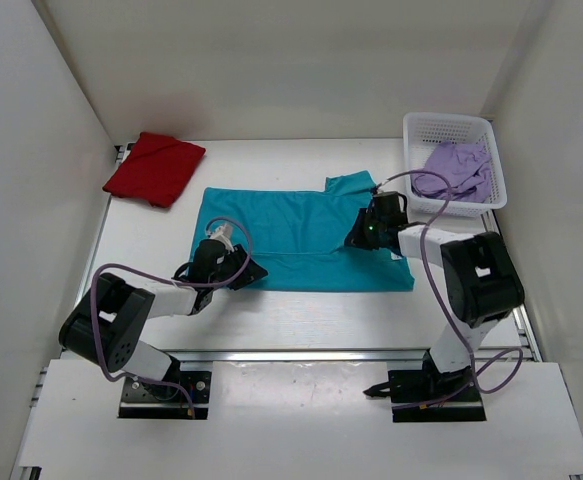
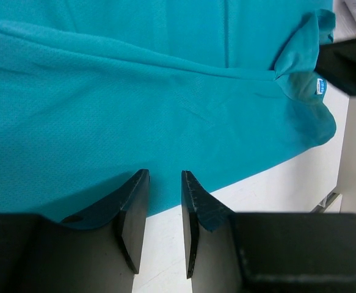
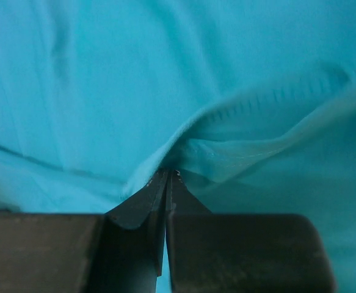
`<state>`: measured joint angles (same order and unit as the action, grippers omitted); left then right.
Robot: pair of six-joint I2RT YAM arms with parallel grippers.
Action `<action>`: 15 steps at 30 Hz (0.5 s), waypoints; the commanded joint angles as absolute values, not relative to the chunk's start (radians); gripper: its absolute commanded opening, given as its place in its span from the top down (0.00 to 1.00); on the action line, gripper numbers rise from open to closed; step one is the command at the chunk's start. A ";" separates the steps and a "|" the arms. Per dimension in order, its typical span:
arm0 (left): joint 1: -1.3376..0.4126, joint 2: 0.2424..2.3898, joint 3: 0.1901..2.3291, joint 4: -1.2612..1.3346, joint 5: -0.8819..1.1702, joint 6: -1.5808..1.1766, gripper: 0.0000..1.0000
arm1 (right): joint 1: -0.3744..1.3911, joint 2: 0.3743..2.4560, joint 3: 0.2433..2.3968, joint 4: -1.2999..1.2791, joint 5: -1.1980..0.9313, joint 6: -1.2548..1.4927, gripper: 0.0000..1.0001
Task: Fold and stack the t-shirts
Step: Fold the flattened tshirt in 1/3 of the way
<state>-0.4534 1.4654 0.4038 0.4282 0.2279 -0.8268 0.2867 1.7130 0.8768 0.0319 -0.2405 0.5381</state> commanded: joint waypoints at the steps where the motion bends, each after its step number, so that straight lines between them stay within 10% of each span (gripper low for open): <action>1: -0.439 1.465 0.393 0.465 0.259 -0.831 0.62 | 0.281 1.810 1.000 0.063 -0.253 0.532 1.00; 7: -0.463 1.396 0.414 0.396 0.224 -0.807 0.60 | 0.296 1.882 1.266 -0.034 -0.287 0.520 0.99; 15: -0.472 1.448 0.466 0.399 0.218 -0.796 0.61 | 0.345 1.589 0.854 0.074 -0.215 0.531 1.00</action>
